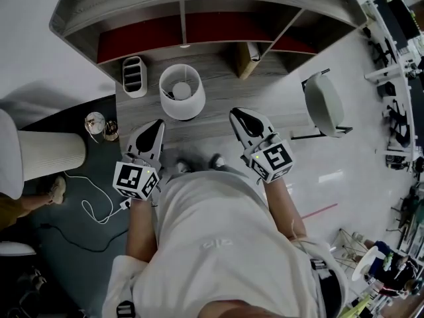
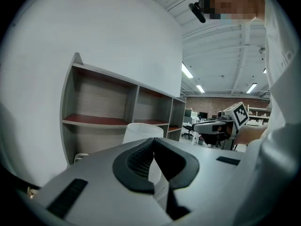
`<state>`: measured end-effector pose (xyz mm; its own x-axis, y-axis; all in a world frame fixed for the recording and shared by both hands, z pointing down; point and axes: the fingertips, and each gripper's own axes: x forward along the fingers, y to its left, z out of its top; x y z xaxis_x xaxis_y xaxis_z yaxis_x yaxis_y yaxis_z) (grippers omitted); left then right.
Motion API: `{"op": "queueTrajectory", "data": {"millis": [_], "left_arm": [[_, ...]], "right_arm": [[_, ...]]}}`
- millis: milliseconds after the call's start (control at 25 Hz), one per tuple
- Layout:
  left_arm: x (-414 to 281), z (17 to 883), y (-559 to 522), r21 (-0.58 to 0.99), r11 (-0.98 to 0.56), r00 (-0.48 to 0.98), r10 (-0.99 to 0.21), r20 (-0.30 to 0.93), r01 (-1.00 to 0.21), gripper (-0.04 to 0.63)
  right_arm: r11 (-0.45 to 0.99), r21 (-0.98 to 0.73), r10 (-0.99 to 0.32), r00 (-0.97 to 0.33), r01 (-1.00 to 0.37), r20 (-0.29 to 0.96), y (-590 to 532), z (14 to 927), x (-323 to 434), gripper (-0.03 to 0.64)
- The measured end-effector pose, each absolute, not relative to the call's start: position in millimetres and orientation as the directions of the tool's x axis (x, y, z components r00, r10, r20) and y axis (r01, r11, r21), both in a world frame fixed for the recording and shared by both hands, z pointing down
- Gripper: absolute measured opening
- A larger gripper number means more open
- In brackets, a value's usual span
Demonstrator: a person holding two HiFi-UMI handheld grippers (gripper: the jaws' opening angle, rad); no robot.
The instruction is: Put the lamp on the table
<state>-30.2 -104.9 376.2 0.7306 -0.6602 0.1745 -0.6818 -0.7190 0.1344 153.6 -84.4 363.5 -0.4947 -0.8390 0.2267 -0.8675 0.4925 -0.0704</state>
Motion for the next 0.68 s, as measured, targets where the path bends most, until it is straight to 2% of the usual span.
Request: {"op": "queueTrajectory", "data": {"millis": [680], "left_arm": [[-26.1,384.5,-96.4,0.136,-0.733,0.744,-0.641,0.191,-0.667,0.015]], "right_arm": [[0.478,-0.083,-0.843,-0.484,-0.874,0.237,-76.9,372.2,155.9,0.046]]}}
